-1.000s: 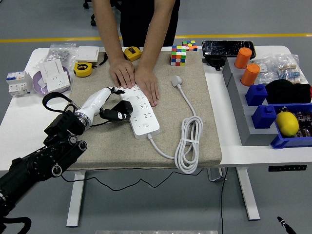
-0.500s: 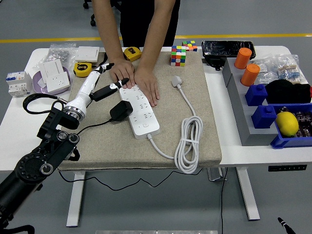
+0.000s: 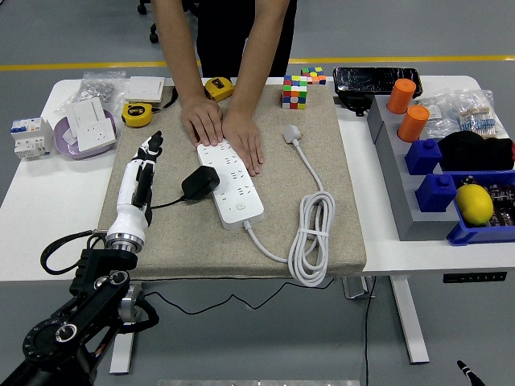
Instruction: Pick up the plug,place it near the board,insert it into the board,press the button
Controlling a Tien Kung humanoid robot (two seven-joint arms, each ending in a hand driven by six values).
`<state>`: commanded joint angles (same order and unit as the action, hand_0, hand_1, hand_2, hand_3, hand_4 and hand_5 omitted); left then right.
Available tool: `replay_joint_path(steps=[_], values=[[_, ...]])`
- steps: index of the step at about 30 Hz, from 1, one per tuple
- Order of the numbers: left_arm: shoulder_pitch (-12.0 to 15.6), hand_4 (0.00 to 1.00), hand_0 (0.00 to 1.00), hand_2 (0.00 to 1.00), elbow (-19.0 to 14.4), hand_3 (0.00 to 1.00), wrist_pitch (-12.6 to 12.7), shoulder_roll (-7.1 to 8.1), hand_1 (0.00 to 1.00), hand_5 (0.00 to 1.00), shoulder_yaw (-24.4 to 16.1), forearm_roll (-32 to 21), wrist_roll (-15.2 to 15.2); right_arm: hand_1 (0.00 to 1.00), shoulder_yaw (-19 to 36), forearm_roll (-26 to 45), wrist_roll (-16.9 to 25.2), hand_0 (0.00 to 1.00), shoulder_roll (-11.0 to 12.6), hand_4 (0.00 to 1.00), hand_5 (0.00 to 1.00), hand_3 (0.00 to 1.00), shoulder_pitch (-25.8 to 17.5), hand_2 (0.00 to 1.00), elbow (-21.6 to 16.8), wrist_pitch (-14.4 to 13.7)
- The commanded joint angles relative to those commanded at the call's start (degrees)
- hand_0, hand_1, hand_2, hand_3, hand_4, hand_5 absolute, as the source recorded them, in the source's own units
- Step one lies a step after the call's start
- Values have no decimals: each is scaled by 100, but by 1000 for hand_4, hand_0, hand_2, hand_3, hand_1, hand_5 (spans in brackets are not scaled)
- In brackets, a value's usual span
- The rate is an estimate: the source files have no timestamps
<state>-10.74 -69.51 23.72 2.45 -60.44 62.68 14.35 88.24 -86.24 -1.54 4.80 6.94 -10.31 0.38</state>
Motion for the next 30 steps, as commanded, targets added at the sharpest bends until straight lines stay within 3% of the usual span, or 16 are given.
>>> replay_joint_path(steps=[8, 17, 30], values=[[-28, 998, 980, 909, 82, 889, -71, 96, 955, 998, 265, 918, -343, 743, 50, -48, -20, 826, 4, 998, 998, 775, -41, 743, 0, -2], [-292, 998, 982, 903, 251, 883, -153, 246, 951, 998, 648, 1953, -815, 743, 37, -13, -12, 825, 9, 998, 998, 775, -18, 743, 0, -6], [-710, 998, 987, 898, 430, 884, -206, 299, 948, 998, 1149, 2397, -1128, 743, 38, 9, -16, 826, 9, 998, 998, 774, -10, 742, 0, -14]])
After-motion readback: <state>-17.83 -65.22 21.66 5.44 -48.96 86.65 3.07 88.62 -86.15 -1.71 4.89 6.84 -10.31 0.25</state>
